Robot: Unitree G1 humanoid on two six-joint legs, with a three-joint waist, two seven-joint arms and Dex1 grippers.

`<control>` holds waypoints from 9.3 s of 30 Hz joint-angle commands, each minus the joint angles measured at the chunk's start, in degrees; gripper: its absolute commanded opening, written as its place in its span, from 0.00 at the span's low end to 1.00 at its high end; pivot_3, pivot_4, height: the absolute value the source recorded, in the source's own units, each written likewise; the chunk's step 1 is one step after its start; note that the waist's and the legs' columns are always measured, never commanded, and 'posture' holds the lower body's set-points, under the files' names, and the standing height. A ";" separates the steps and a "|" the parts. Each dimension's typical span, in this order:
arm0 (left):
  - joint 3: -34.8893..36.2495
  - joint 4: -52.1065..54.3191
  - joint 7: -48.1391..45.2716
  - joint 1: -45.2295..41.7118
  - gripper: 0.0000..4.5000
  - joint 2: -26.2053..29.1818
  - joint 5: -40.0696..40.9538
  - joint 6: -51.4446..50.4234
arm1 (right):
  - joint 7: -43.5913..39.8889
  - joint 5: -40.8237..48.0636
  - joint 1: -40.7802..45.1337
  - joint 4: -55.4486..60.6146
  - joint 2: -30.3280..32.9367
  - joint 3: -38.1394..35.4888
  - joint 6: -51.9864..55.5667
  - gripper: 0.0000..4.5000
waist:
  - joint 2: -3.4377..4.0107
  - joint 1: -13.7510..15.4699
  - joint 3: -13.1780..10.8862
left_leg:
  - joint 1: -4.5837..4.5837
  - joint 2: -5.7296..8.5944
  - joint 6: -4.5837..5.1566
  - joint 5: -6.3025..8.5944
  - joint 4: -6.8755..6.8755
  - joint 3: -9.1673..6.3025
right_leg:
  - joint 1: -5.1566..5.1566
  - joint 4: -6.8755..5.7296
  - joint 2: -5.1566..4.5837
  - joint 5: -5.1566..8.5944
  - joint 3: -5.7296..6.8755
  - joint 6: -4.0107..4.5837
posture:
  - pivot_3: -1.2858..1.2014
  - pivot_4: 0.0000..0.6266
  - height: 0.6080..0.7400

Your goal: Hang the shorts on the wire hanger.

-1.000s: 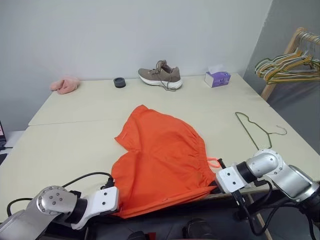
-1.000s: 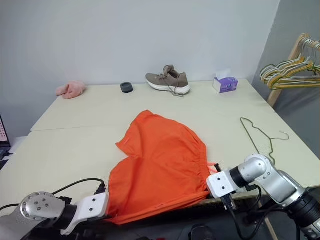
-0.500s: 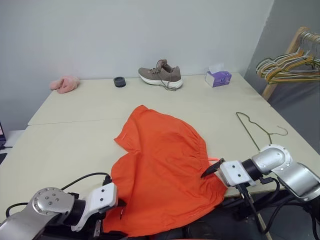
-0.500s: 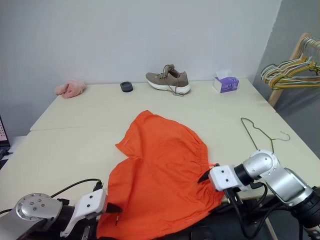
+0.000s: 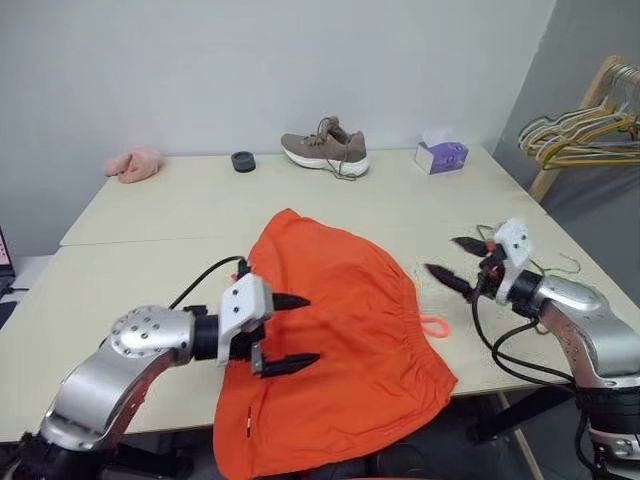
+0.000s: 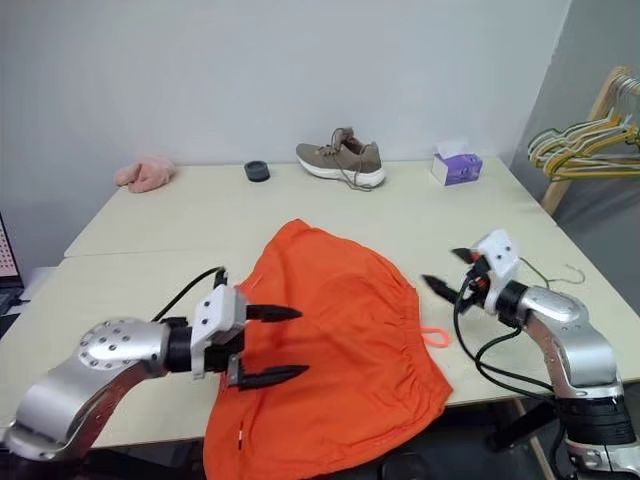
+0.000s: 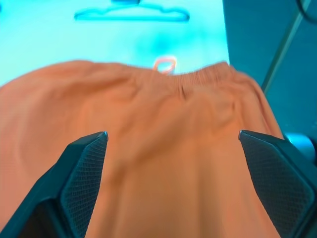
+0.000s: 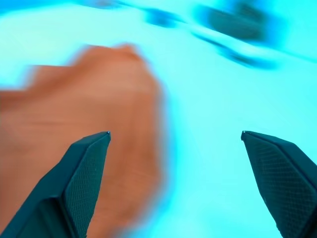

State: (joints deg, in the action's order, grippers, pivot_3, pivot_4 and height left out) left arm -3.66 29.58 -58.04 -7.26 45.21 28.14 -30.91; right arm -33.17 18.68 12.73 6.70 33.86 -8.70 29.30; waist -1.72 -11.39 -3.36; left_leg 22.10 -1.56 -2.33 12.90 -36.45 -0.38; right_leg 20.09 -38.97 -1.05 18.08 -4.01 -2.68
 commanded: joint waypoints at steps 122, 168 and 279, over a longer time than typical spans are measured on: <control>-6.54 -20.45 -7.34 -13.73 0.00 2.32 -10.86 1.41 | -24.37 -2.48 10.29 12.47 16.25 14.40 -12.80 1.00 | 0.03 -5.93 0.14 | 0.43 -0.05 0.03 0.02 -0.49 -0.57 | 0.02 -0.07 0.26 -0.13 0.03 -0.23 | 0.40 0.00 1.00; -3.20 -20.89 -8.14 -13.44 0.53 -1.86 -10.53 5.26 | -36.36 -8.46 16.31 11.68 18.38 27.86 8.36 0.00 | 0.06 -6.32 0.12 | 0.61 -0.05 0.03 0.02 -0.49 -0.58 | 0.17 -0.04 0.26 -0.11 0.07 -0.25 | 0.39 0.00 1.00; 14.00 -37.78 -7.02 -13.98 0.81 1.74 -1.17 0.74 | -14.07 13.66 9.70 21.18 18.73 26.26 34.33 0.00 | -0.14 -9.51 0.20 | 0.76 -0.11 0.02 0.03 -0.39 -0.55 | 0.37 -0.04 0.27 -0.07 0.07 -0.35 | 0.38 0.00 1.00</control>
State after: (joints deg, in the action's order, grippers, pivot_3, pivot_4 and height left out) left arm 10.01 -9.79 -64.12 -20.68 45.33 26.99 -31.06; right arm -46.37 33.89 20.43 28.55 52.27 17.60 65.37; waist -1.86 -20.90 -3.16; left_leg 22.86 -1.66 -2.30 12.93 -36.85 -0.93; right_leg 20.46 -39.01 -0.79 18.01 -3.95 -3.03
